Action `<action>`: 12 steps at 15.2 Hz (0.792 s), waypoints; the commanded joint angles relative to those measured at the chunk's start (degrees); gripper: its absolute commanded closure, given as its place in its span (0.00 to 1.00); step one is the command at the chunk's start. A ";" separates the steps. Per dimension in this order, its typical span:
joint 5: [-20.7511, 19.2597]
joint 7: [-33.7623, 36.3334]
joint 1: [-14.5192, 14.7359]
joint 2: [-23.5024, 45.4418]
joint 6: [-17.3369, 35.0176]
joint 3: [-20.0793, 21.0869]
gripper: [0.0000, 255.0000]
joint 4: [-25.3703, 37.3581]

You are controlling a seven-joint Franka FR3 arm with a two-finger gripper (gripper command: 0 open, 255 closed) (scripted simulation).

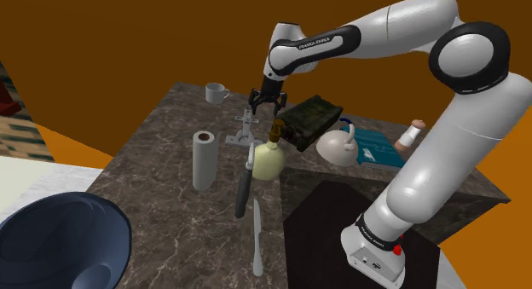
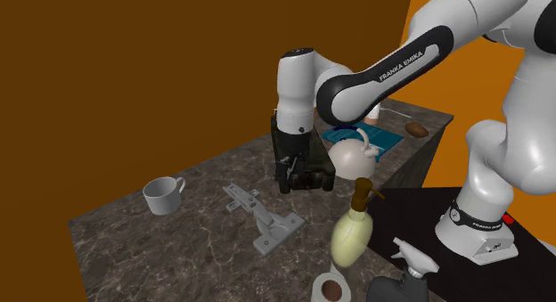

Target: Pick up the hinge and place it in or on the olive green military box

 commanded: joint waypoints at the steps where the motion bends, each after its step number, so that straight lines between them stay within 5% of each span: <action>1: 0.17 1.89 -0.30 4.22 1.19 -0.39 0.00 3.19; 12: 2.60 10.78 -1.70 27.75 4.56 -2.93 0.00 23.86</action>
